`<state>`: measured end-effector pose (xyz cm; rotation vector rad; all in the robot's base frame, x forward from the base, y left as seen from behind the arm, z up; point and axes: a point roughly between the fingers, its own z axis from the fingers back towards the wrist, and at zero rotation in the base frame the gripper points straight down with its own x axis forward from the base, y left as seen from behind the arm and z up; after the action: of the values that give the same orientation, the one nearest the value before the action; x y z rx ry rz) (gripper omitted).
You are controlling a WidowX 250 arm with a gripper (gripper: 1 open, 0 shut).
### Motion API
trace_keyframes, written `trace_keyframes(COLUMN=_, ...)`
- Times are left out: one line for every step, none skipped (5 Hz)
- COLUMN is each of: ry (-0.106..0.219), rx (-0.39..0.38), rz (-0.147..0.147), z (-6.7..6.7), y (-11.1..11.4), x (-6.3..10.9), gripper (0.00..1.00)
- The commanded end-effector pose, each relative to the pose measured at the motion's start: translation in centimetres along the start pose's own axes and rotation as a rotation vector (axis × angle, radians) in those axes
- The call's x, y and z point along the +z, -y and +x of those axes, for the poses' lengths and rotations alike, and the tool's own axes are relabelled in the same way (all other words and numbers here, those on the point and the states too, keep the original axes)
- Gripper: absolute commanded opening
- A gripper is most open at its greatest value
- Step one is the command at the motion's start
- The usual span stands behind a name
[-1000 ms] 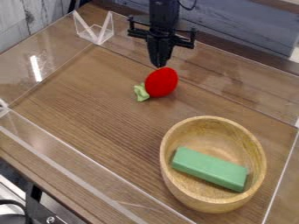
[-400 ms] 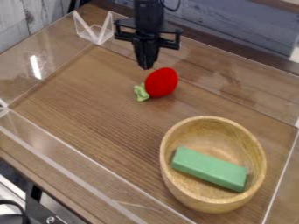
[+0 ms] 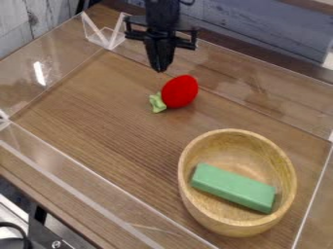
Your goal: Move the red object to the left side of the table
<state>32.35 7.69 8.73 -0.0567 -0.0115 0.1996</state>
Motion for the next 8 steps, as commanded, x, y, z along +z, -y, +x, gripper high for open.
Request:
trace_keyframes(ry=0.072, rx=0.098, rz=0.008, z=0.3, y=1.1, x=1.8, gripper=1.0)
trace_keyframes(ry=0.075, rx=0.2, rz=0.008, z=0.0, y=2.2, x=1.8, gripper=0.0)
trace_keyframes(ry=0.091, rx=0.212, rz=-0.005, z=-0.3, y=3.1, x=3.1, gripper=0.0)
trace_keyframes(ry=0.093, rx=0.231, rz=-0.018, z=-0.7, y=4.1, x=4.0, gripper=0.0)
trace_keyframes(ry=0.093, rx=0.254, rz=-0.029, z=-1.1, y=4.7, x=4.7, gripper=0.0)
trace_keyframes(ry=0.09, rx=0.279, rz=-0.032, z=-1.0, y=4.5, x=4.7, gripper=0.0)
trace_keyframes(ry=0.086, rx=0.302, rz=-0.029, z=-1.0, y=4.5, x=4.3, gripper=0.0)
trace_keyframes(ry=0.086, rx=0.368, rz=-0.025, z=-1.7, y=4.0, x=3.9, gripper=0.0)
